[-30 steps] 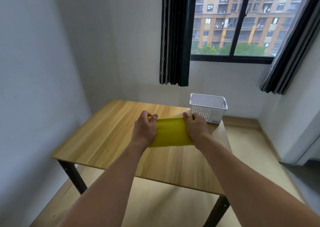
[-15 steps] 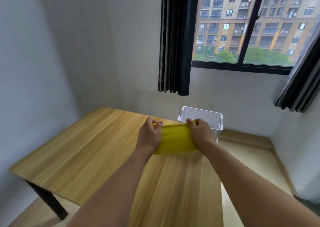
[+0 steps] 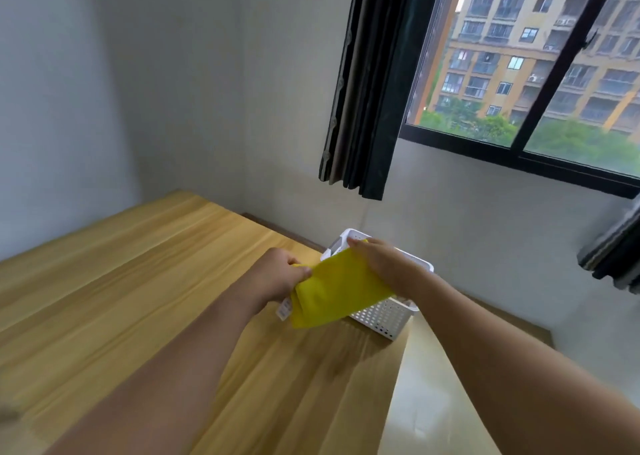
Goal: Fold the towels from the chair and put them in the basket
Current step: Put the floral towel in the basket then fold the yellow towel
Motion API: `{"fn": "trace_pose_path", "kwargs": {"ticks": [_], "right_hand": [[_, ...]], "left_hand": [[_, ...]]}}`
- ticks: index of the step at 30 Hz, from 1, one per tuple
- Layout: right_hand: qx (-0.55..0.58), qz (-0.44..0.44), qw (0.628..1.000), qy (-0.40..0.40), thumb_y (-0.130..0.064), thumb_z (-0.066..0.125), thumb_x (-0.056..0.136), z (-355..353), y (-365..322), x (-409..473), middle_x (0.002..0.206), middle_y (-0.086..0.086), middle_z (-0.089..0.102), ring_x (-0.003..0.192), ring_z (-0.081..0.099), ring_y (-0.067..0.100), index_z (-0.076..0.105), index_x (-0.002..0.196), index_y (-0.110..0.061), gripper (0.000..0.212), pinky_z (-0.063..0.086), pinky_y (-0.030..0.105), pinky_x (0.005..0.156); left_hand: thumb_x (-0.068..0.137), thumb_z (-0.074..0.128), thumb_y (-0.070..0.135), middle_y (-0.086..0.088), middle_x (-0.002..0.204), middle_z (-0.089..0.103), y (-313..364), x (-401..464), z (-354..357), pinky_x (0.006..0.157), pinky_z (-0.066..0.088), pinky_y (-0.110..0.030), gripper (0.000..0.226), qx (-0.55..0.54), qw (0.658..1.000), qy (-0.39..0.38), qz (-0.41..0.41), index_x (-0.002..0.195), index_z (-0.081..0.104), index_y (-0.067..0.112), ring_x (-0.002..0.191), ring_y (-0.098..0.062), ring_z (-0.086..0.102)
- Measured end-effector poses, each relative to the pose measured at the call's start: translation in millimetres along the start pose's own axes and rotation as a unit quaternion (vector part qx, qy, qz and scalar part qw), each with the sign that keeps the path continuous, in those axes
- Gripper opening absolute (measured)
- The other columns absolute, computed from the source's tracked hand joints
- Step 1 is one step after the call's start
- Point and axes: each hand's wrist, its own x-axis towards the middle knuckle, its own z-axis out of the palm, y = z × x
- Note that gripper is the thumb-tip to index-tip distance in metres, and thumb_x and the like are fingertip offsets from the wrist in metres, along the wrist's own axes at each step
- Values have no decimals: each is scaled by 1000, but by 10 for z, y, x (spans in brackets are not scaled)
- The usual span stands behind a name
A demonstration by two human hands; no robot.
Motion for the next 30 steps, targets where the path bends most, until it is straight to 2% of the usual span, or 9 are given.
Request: {"fn": "trace_pose_path", "kwargs": {"ticks": [5,8,12,15,18,20,25,28,30], "right_hand": [[-28,31,999,-25,-18,52,85,-711,284,1129,87,7,49,75,49,22,53,91,-13,8,42,31,64],[-85,-22,996,-20,-5,49,86,-1000,473,1976,82,7,52,75,49,21,63,94,-12,17,42,28,65],[-209,-68,975,18,-4,45,84,-1228,824,2910,106,11,61,99,56,28,62,113,-11,35,42,29,78],[-273,-76,959,0,-2,43,83,-1225,1205,3364,121,14,60,111,55,31,57,122,-10,42,42,27,80],[-308,-94,946,-26,-4,41,82,-1099,1588,3668,117,13,63,106,59,33,55,121,-13,43,48,31,76],[-337,-103,935,-45,-3,41,84,-995,1802,3836,116,11,63,105,59,32,54,121,-13,40,46,31,73],[-395,-91,906,-117,-2,40,86,-726,2245,4135,106,12,61,97,60,32,51,107,-12,26,42,33,69],[-436,-2,892,-119,2,44,88,-607,2425,4224,119,13,55,109,58,34,48,121,-14,37,49,38,81],[-458,17,882,-110,2,43,93,-527,2561,4257,121,13,55,110,59,33,48,126,-8,35,51,40,84]], "left_hand": [[90,62,28,-4,88,61,244,1002,630,80,55,-42,14,-33,994,100,-24,92,60,15,86,-25,61],[87,62,28,-1,78,59,369,1706,1052,75,56,-42,14,-23,993,109,-49,88,58,15,79,-27,63],[80,60,22,-8,81,66,430,2555,1636,68,59,-39,8,44,993,65,-93,80,55,16,75,-28,68],[81,51,11,-21,101,64,385,3022,2028,69,51,-39,20,160,978,33,-133,96,62,5,95,-34,64],[86,46,3,-22,113,62,261,3368,2363,86,50,-43,29,264,946,-43,-183,111,58,-3,106,-35,61],[87,46,1,-22,113,63,158,3563,2532,81,50,-42,30,327,911,-120,-220,114,58,-3,104,-36,62],[94,41,-1,-16,78,50,-149,3906,2803,73,42,-37,35,412,820,-297,-264,128,50,-6,84,-32,52],[93,43,1,-17,108,53,-399,4026,2899,73,43,-40,34,436,775,-361,-282,126,52,-4,82,-33,52],[91,44,4,-13,107,50,-545,4071,2968,71,44,-39,26,440,757,-381,-297,116,54,3,75,-30,54]]}}
